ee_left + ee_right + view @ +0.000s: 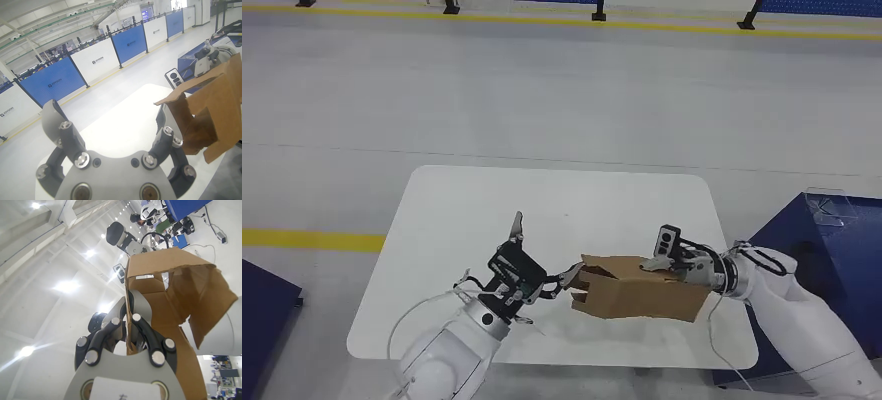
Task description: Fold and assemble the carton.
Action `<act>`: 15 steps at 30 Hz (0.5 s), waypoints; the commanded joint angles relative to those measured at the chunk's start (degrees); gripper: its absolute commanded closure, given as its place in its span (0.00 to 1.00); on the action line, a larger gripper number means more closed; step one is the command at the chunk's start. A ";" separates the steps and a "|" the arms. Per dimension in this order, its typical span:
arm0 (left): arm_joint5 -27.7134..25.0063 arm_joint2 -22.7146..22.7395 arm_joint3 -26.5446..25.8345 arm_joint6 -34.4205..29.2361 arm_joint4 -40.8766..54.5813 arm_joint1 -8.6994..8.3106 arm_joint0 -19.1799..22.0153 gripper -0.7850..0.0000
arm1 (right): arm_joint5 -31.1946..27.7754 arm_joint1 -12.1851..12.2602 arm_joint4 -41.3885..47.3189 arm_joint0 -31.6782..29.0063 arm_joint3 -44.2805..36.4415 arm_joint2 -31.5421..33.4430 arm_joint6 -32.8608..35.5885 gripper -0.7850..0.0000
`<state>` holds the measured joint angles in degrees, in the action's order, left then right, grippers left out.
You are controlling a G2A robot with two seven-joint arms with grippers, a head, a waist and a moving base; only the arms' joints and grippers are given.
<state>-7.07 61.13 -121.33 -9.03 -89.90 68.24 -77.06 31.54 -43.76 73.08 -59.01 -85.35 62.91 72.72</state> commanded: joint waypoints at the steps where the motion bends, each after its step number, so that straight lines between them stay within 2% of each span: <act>1: -0.27 -0.16 0.10 -0.02 -0.73 0.04 -0.13 0.00 | 0.88 0.56 1.43 1.02 0.08 -1.48 -0.85 1.00; 5: -0.76 -0.44 0.22 0.40 -0.75 0.21 -0.06 0.00 | 0.38 1.54 1.73 2.48 0.10 -3.93 -0.35 1.00; 15: -0.83 0.20 0.13 0.40 0.48 0.57 -0.17 0.00 | -3.44 3.00 -4.33 5.31 1.03 -7.16 3.46 1.00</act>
<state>-7.75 61.38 -121.25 -8.45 -89.42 68.77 -77.20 28.60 -40.82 69.25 -53.84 -84.47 55.89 75.65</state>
